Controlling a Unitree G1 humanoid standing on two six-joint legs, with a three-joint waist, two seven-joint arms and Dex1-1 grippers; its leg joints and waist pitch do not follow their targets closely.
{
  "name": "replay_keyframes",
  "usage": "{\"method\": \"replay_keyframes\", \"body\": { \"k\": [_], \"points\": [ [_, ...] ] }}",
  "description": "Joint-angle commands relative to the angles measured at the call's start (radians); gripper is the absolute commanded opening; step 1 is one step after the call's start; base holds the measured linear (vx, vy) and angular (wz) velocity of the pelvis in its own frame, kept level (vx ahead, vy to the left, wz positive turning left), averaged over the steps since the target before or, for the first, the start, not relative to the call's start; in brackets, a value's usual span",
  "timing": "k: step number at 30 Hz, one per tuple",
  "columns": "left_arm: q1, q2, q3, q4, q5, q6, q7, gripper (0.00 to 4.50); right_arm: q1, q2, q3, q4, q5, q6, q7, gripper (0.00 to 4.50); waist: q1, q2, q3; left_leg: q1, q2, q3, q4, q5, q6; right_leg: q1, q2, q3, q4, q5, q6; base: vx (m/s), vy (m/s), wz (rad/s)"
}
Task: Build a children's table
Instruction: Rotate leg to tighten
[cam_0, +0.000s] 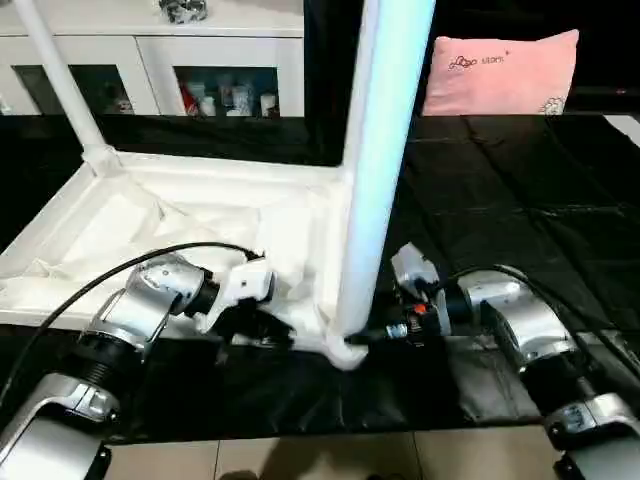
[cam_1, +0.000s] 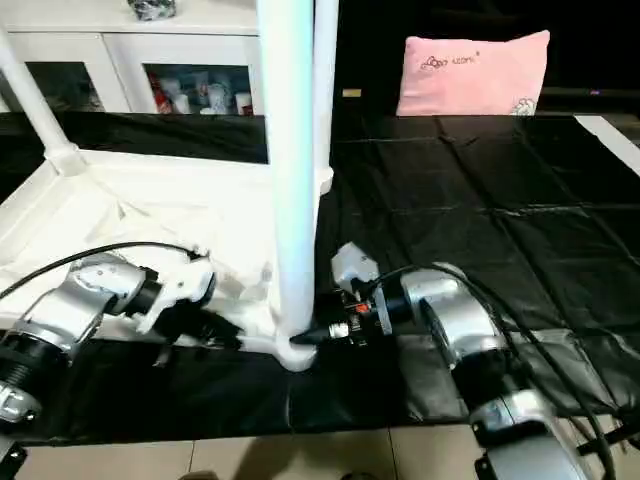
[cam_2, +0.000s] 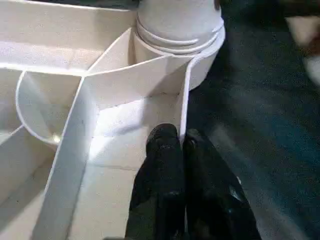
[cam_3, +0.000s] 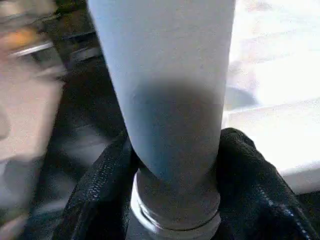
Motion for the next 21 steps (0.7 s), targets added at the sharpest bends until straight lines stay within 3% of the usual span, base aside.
{"method": "replay_keyframes", "body": {
  "k": [1,2,3,5,6,8,11,12,17,18,21],
  "points": [
    [-0.038,-0.068,0.039,-0.008,-0.033,0.052,0.120,0.00,0.001,0.062,0.030,0.069,-0.045,0.006,-0.136,2.03,-0.006,-0.003,-0.059,-0.011,-0.003,0.014,-0.073,-0.216,0.014,0.070,-0.047,0.032,-0.092,-0.475,-0.117,0.000,0.000,0.00],
    [-0.056,-0.102,0.061,0.001,-0.039,0.091,0.188,0.00,-0.011,0.100,0.011,0.117,-0.055,0.010,-0.240,2.02,-0.013,-0.002,-0.058,-0.014,-0.005,0.011,-0.075,-0.219,0.006,0.072,-0.047,0.028,-0.096,-0.511,-0.097,0.000,0.000,0.00],
    [-0.068,-0.128,0.073,0.005,-0.037,0.115,0.241,0.00,-0.025,0.128,-0.003,0.157,-0.065,0.011,-0.329,2.01,-0.033,-0.003,-0.057,-0.013,-0.009,0.009,-0.072,-0.235,0.003,0.067,-0.044,0.024,-0.101,-0.546,-0.085,0.000,0.000,0.00],
    [-0.076,-0.147,0.081,0.009,-0.035,0.132,0.281,0.00,-0.036,0.149,-0.014,0.187,-0.071,0.012,-0.394,2.00,-0.035,0.000,-0.058,-0.011,-0.010,0.009,-0.070,-0.240,0.004,0.066,-0.044,0.023,-0.103,-0.555,-0.081,0.000,0.000,0.00],
    [-0.089,-0.176,0.093,0.015,-0.032,0.159,0.332,0.00,-0.054,0.183,-0.037,0.227,-0.066,0.024,-0.478,1.99,-0.044,-0.003,-0.060,-0.016,-0.011,0.009,-0.070,-0.235,0.020,0.068,-0.043,0.024,-0.105,-0.540,-0.081,0.000,0.000,0.00],
    [-0.122,-0.227,0.119,0.056,-0.023,0.175,0.441,0.00,-0.092,0.236,-0.080,0.288,-0.046,0.042,-0.591,1.99,-0.047,0.000,-0.060,-0.010,-0.013,0.012,-0.067,-0.235,0.030,0.060,-0.039,0.024,-0.107,-0.524,-0.092,0.000,0.000,0.00],
    [-0.152,-0.269,0.149,0.097,-0.027,0.185,0.531,0.00,-0.124,0.272,-0.093,0.333,-0.057,0.025,-0.655,1.98,-0.043,0.004,-0.064,-0.010,-0.008,0.011,-0.068,-0.224,0.036,0.061,-0.039,0.026,-0.099,-0.462,-0.117,0.000,0.000,0.00],
    [-0.162,-0.285,0.157,0.107,-0.024,0.188,0.559,0.00,-0.143,0.287,-0.098,0.360,-0.070,0.014,-0.691,1.98,-0.045,-0.002,-0.066,-0.016,-0.008,0.012,-0.069,-0.208,0.038,0.066,-0.037,0.027,-0.093,-0.408,-0.135,0.000,0.000,0.00],
    [-0.161,-0.279,0.119,0.091,0.009,0.180,0.551,0.00,-0.179,0.305,-0.132,0.404,-0.051,-0.002,-0.714,1.98,-0.041,-0.001,-0.069,-0.019,-0.007,0.014,-0.067,-0.175,0.059,0.075,-0.042,0.031,-0.081,-0.297,-0.182,0.000,0.000,0.00],
    [-0.157,-0.270,0.110,0.088,0.015,0.180,0.542,0.00,-0.184,0.302,-0.141,0.407,-0.044,-0.007,-0.706,2.54,-0.040,0.000,-0.068,-0.019,-0.006,0.014,-0.068,-0.171,0.064,0.076,-0.043,0.030,-0.081,-0.290,-0.186,0.000,0.000,0.00],
    [-0.151,-0.254,0.102,0.094,0.022,0.177,0.522,0.00,-0.190,0.289,-0.155,0.406,-0.036,-0.022,-0.678,2.71,-0.043,0.005,-0.066,-0.019,-0.006,0.014,-0.069,-0.197,0.063,0.075,-0.043,0.029,-0.085,-0.324,-0.183,0.000,0.000,0.00]
  ]
}}
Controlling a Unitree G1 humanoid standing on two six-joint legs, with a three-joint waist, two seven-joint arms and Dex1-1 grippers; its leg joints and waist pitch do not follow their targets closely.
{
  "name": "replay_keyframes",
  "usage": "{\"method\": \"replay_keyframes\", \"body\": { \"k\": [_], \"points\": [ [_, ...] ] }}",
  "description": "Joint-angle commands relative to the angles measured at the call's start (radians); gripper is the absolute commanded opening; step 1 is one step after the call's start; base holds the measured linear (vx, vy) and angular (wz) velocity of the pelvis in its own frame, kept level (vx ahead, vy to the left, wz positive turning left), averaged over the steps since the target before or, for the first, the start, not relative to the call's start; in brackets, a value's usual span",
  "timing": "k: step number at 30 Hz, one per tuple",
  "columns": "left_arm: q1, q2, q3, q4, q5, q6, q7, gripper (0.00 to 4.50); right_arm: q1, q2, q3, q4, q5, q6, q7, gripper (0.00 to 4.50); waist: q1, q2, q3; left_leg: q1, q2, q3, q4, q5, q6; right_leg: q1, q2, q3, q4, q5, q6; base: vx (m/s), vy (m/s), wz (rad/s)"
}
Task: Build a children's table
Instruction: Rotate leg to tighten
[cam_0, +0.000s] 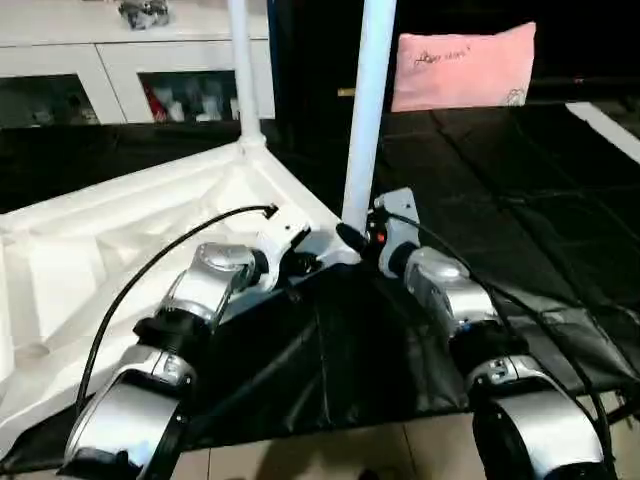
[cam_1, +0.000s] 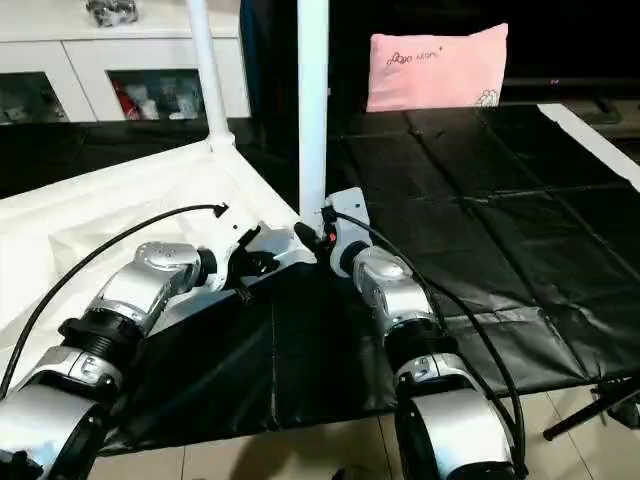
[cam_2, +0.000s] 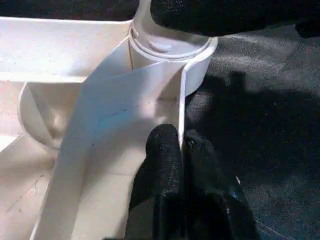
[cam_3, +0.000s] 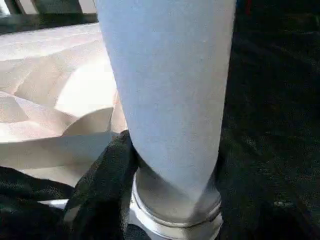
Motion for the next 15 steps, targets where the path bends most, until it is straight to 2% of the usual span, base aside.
{"method": "replay_keyframes", "body": {
  "k": [1,5,7,9,11,13,14,15],
  "points": [
    [-0.026,-0.002,0.000,-0.035,-0.011,-0.039,-0.009,0.00,0.026,0.031,0.028,0.047,0.012,0.033,0.091,2.90,0.006,0.003,-0.065,-0.015,-0.005,0.016,-0.068,-0.203,0.061,0.077,-0.043,0.031,-0.085,-0.338,-0.176,0.000,0.000,0.00],
    [-0.016,0.033,-0.011,-0.027,-0.002,-0.073,-0.066,0.00,0.042,-0.035,0.045,0.012,0.001,0.011,0.197,3.15,0.008,0.004,-0.066,-0.015,-0.002,0.015,-0.068,-0.196,0.067,0.079,-0.044,0.031,-0.083,-0.308,-0.188,0.000,0.000,0.00],
    [-0.011,0.056,-0.017,-0.021,-0.001,-0.095,-0.107,0.00,0.056,-0.083,0.059,-0.023,0.001,0.002,0.281,3.46,0.010,0.004,-0.068,-0.017,-0.002,0.016,-0.066,-0.173,0.076,0.082,-0.044,0.033,-0.077,-0.252,-0.209,0.000,0.000,0.00],
    [-0.007,0.073,-0.026,-0.013,0.001,-0.120,-0.138,0.00,0.064,-0.116,0.068,-0.045,0.002,-0.008,0.339,3.52,0.009,0.003,-0.070,-0.020,-0.003,0.017,-0.063,-0.157,0.085,0.085,-0.043,0.033,-0.073,-0.218,-0.218,0.000,0.000,0.00],
    [0.002,0.094,-0.037,-0.010,-0.001,-0.154,-0.187,0.00,0.069,-0.152,0.081,-0.063,-0.002,-0.025,0.396,3.66,0.010,0.001,-0.070,-0.020,-0.003,0.016,-0.063,-0.154,0.089,0.086,-0.044,0.031,-0.074,-0.223,-0.220,0.000,0.000,0.00],
    [0.013,0.118,-0.048,-0.011,-0.005,-0.189,-0.248,0.00,0.070,-0.195,0.100,-0.071,-0.023,-0.064,0.455,3.93,0.010,0.004,-0.068,-0.017,0.000,0.018,-0.063,-0.169,0.090,0.081,-0.044,0.032,-0.077,-0.245,-0.225,0.000,0.000,0.00],
    [0.014,0.119,-0.049,-0.011,-0.005,-0.191,-0.252,0.00,0.070,-0.197,0.101,-0.071,-0.024,-0.067,0.459,3.93,0.010,0.004,-0.068,-0.017,0.000,0.018,-0.063,-0.169,0.090,0.081,-0.044,0.032,-0.077,-0.245,-0.225,0.000,0.000,0.00],
    [0.027,0.137,-0.058,-0.026,-0.019,-0.216,-0.316,0.00,0.076,-0.232,0.117,-0.090,-0.026,-0.080,0.543,4.00,0.011,0.004,-0.066,-0.015,0.001,0.019,-0.064,-0.179,0.084,0.080,-0.044,0.032,-0.078,-0.257,-0.224,0.000,0.000,0.00]
  ]
}}
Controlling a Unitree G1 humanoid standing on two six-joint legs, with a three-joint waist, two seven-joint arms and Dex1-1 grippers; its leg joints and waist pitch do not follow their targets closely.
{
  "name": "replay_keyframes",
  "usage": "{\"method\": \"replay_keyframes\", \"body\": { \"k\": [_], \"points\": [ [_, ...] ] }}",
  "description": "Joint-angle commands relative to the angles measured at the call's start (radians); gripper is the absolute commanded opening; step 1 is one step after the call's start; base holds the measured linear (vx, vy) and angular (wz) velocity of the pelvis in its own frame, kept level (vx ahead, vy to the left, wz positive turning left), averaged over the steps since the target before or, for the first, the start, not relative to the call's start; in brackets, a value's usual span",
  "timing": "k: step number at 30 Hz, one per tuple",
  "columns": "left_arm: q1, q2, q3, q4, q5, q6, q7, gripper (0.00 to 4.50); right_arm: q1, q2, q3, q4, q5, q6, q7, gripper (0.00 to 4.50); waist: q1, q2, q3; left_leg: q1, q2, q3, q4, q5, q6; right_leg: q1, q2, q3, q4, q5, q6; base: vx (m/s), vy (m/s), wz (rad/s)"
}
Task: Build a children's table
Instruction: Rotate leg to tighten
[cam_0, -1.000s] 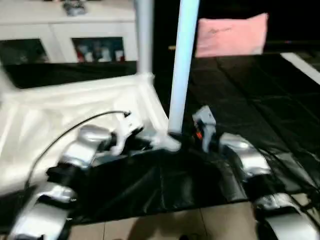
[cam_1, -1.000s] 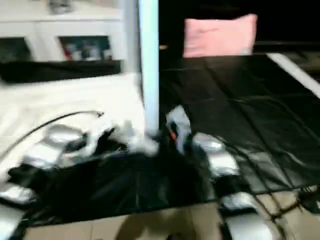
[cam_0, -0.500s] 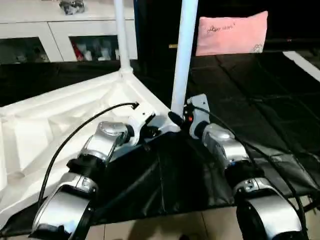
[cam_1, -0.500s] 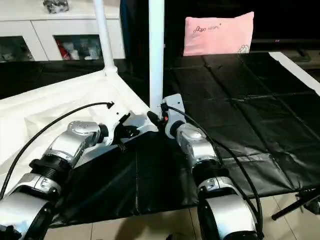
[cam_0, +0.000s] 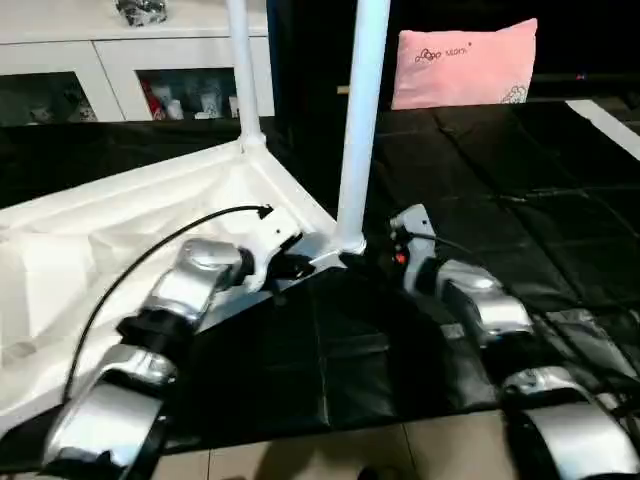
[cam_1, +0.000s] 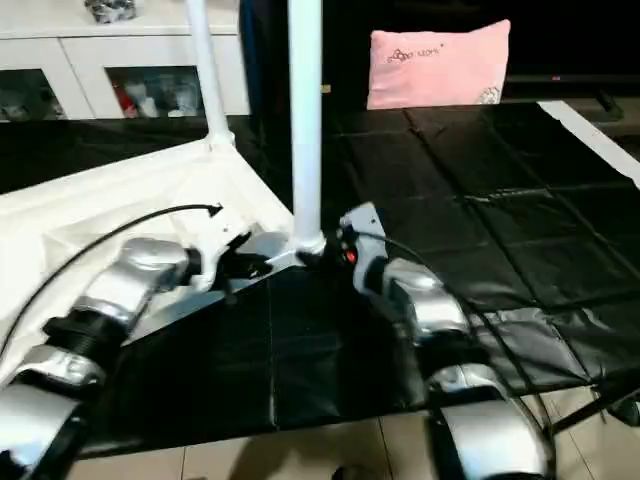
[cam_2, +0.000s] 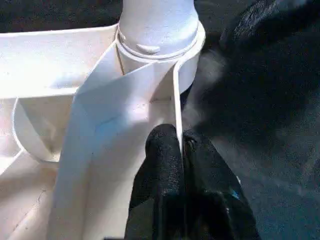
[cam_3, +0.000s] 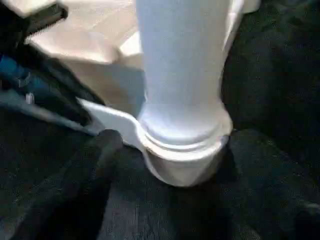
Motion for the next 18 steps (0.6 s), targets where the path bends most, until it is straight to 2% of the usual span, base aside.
{"method": "replay_keyframes", "body": {
  "k": [1,3,7,8,9,11,14,17,18],
  "points": [
    [0.006,0.018,-0.023,-0.036,-0.019,-0.057,-0.099,0.00,0.008,-0.028,0.026,-0.046,-0.008,-0.022,0.099,4.00,0.006,0.003,-0.068,-0.012,0.000,0.018,-0.062,-0.184,0.086,0.085,-0.043,0.031,-0.077,-0.266,-0.222,0.000,0.000,0.00],
    [0.015,0.038,-0.043,-0.041,-0.014,-0.089,-0.146,0.00,0.011,-0.052,0.039,-0.062,-0.005,-0.028,0.155,4.00,0.015,0.005,-0.068,-0.010,0.007,0.020,-0.062,-0.180,0.089,0.081,-0.043,0.034,-0.074,-0.253,-0.225,0.000,0.000,0.00],
    [0.034,0.083,-0.089,-0.037,0.004,-0.169,-0.262,0.00,0.027,-0.100,0.071,-0.122,0.021,-0.032,0.306,4.00,0.030,0.003,-0.066,-0.007,0.008,0.021,-0.064,-0.200,0.088,0.080,-0.043,0.033,-0.076,-0.278,-0.216,0.000,0.000,0.00],
    [0.039,0.090,-0.094,-0.042,0.000,-0.176,-0.289,0.00,0.034,-0.107,0.080,-0.138,0.028,-0.027,0.340,4.00,0.031,-0.002,-0.066,-0.007,0.009,0.022,-0.064,-0.199,0.089,0.081,-0.043,0.034,-0.076,-0.280,-0.212,0.000,0.000,0.00],
    [0.043,0.096,-0.099,-0.049,-0.005,-0.178,-0.313,0.00,0.038,-0.112,0.087,-0.149,0.033,-0.020,0.369,4.00,0.035,0.001,-0.066,-0.007,0.009,0.021,-0.064,-0.195,0.089,0.081,-0.045,0.035,-0.074,-0.278,-0.211,0.000,0.000,0.00],
    [0.047,0.102,-0.103,-0.056,-0.009,-0.180,-0.335,0.00,0.039,-0.114,0.093,-0.153,0.034,-0.015,0.387,4.00,0.042,-0.002,-0.067,-0.008,0.012,0.021,-0.065,-0.175,0.087,0.080,-0.047,0.036,-0.071,-0.267,-0.215,0.000,0.000,0.00],
    [0.060,0.125,-0.127,-0.092,-0.020,-0.187,-0.419,0.00,0.048,-0.120,0.140,-0.170,0.030,0.008,0.490,4.00,0.049,-0.003,-0.065,-0.005,0.012,0.021,-0.067,-0.192,0.077,0.076,-0.046,0.036,-0.074,-0.304,-0.207,0.000,0.000,0.00],
    [0.063,0.131,-0.135,-0.101,-0.026,-0.190,-0.443,0.00,0.044,-0.111,0.145,-0.163,0.027,-0.001,0.495,4.00,0.051,-0.003,-0.065,-0.004,0.013,0.021,-0.068,-0.189,0.069,0.075,-0.048,0.037,-0.074,-0.309,-0.201,0.000,0.000,0.00],
    [0.065,0.134,-0.142,-0.107,-0.029,-0.194,-0.458,0.00,0.039,-0.102,0.147,-0.157,0.028,-0.001,0.499,3.83,0.051,-0.005,-0.065,-0.006,0.012,0.021,-0.068,-0.181,0.066,0.077,-0.048,0.038,-0.072,-0.304,-0.199,0.000,0.000,0.00]
  ]
}}
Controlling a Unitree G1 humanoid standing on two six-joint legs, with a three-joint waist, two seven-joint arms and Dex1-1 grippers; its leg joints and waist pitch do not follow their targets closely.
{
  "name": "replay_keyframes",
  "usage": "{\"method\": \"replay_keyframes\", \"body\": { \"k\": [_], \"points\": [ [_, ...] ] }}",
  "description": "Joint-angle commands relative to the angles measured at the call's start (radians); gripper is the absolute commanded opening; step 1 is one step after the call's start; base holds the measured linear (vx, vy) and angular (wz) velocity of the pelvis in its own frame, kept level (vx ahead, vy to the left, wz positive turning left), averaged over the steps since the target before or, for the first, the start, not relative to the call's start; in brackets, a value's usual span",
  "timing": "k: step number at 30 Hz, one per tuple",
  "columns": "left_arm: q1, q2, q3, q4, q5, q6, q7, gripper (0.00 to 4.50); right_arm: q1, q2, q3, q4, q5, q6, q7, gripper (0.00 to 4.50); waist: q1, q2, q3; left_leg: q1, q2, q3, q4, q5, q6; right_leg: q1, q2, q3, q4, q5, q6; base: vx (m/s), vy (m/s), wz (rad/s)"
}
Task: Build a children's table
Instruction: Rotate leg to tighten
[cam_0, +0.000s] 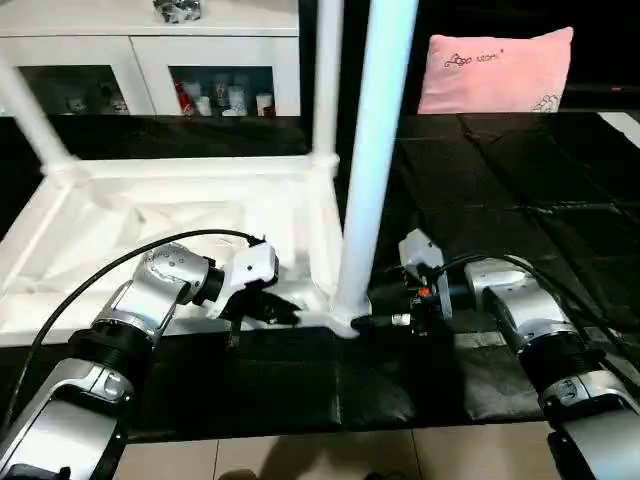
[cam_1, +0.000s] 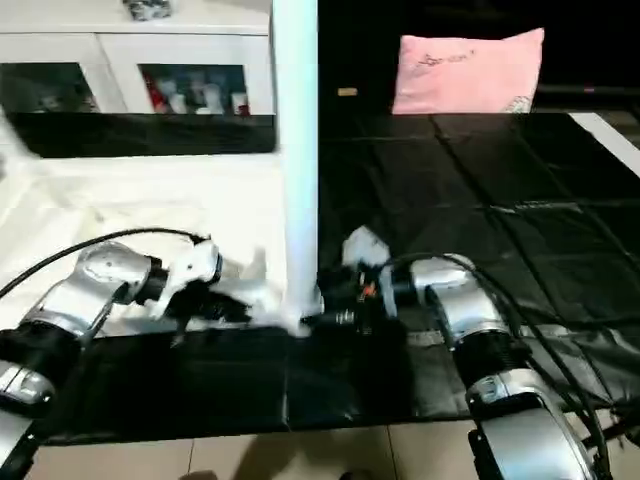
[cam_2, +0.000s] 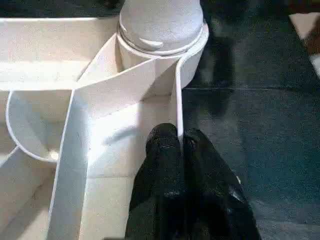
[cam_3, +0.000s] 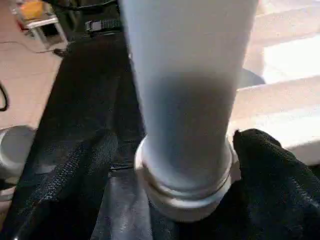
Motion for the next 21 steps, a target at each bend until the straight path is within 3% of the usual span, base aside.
{"method": "replay_keyframes", "body": {
  "k": [1,9,15,21],
  "points": [
    [0.007,0.003,-0.048,-0.036,0.004,-0.020,-0.066,0.00,-0.008,0.007,0.012,-0.006,0.000,0.006,0.032,3.83,-0.004,-0.003,-0.067,-0.009,0.011,0.020,-0.069,-0.179,0.064,0.075,-0.048,0.037,-0.072,-0.303,-0.200,0.000,0.000,0.00],
    [0.020,0.013,-0.058,-0.065,0.004,-0.019,-0.105,0.00,-0.006,0.000,0.044,-0.030,0.017,0.062,0.120,3.13,0.000,-0.003,-0.066,-0.007,0.012,0.020,-0.069,-0.175,0.065,0.074,-0.047,0.037,-0.073,-0.308,-0.196,0.000,0.000,0.00],
    [0.033,0.021,-0.060,-0.082,0.000,-0.011,-0.117,0.00,0.007,-0.006,0.044,-0.040,0.019,0.061,0.137,2.55,0.001,-0.006,-0.067,-0.008,0.010,0.020,-0.068,-0.165,0.062,0.074,-0.047,0.037,-0.072,-0.317,-0.184,0.000,0.000,0.00],
    [0.038,0.021,-0.059,-0.088,0.001,0.000,-0.115,0.00,0.028,-0.008,0.046,-0.070,0.028,0.086,0.152,2.27,0.001,-0.007,-0.067,-0.008,0.010,0.021,-0.067,-0.159,0.064,0.074,-0.046,0.037,-0.073,-0.317,-0.179,0.000,0.000,0.00]
  ]
}}
